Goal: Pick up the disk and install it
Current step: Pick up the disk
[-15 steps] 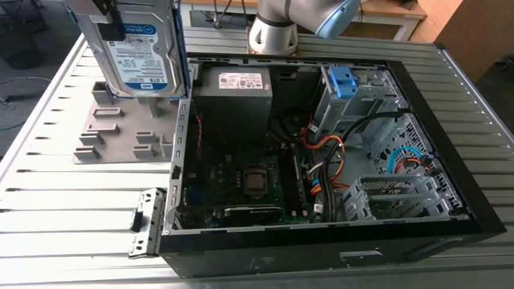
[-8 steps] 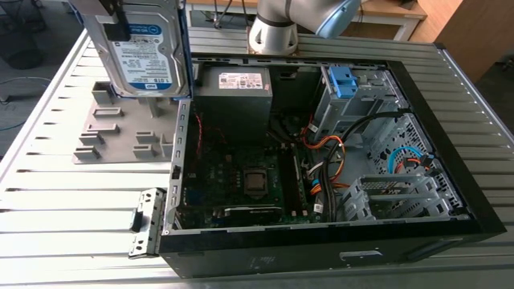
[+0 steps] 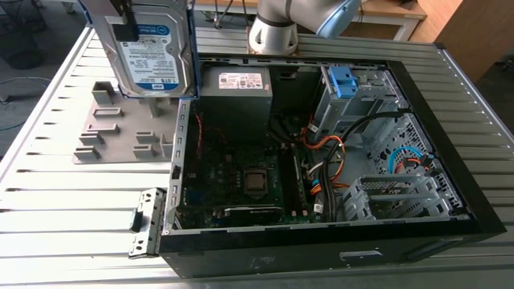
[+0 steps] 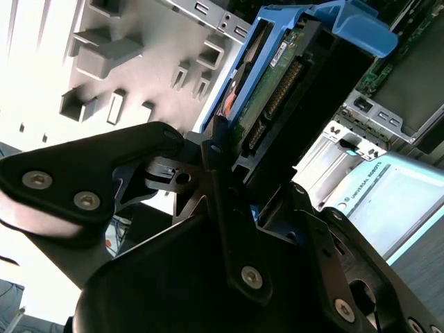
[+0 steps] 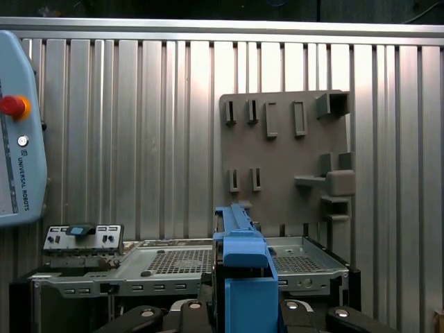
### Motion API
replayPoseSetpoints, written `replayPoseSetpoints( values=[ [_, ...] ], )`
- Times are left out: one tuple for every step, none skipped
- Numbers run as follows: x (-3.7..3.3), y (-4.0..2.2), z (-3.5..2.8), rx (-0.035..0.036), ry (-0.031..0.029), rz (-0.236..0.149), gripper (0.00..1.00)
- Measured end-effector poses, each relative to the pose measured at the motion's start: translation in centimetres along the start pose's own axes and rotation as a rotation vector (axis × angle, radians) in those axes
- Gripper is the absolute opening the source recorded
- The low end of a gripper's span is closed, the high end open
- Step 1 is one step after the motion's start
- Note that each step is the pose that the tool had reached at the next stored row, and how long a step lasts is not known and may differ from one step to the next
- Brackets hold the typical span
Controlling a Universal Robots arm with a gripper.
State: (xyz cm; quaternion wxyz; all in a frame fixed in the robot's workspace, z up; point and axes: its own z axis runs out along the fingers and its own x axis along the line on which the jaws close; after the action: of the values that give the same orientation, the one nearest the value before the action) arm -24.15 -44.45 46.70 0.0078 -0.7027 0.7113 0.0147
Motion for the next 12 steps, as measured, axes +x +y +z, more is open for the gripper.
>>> replayPoseSetpoints(
  values=[
    [0.00,-0.11,0.00,0.0000,0.0000,0.000,0.36],
    [0.00,-0.21,0.00,0.0000,0.0000,0.000,0.36],
    [0.00,-0.34,0.00,0.0000,0.0000,0.000,0.36],
    [0.00,-0.46,-0.01,0.0000,0.0000,0.000,0.36],
    [-0.01,-0.57,-0.01,0.0000,0.0000,0.000,0.36],
    [-0.01,-0.67,-0.01,0.0000,0.0000,0.000,0.36],
    [-0.01,-0.77,-0.01,0.0000,0.0000,0.000,0.36],
    [-0.01,-0.87,-0.01,0.0000,0.0000,0.000,0.36],
    [-0.01,-0.96,-0.01,-0.0001,0.0000,0.000,0.36],
    [-0.01,-1.05,-0.01,0.0000,0.0000,0.000,0.36],
    [-0.01,-1.13,-0.01,0.0000,0.0001,0.000,0.36],
    [-0.01,-1.21,-0.01,0.0000,0.0000,0.000,0.36]
  ],
)
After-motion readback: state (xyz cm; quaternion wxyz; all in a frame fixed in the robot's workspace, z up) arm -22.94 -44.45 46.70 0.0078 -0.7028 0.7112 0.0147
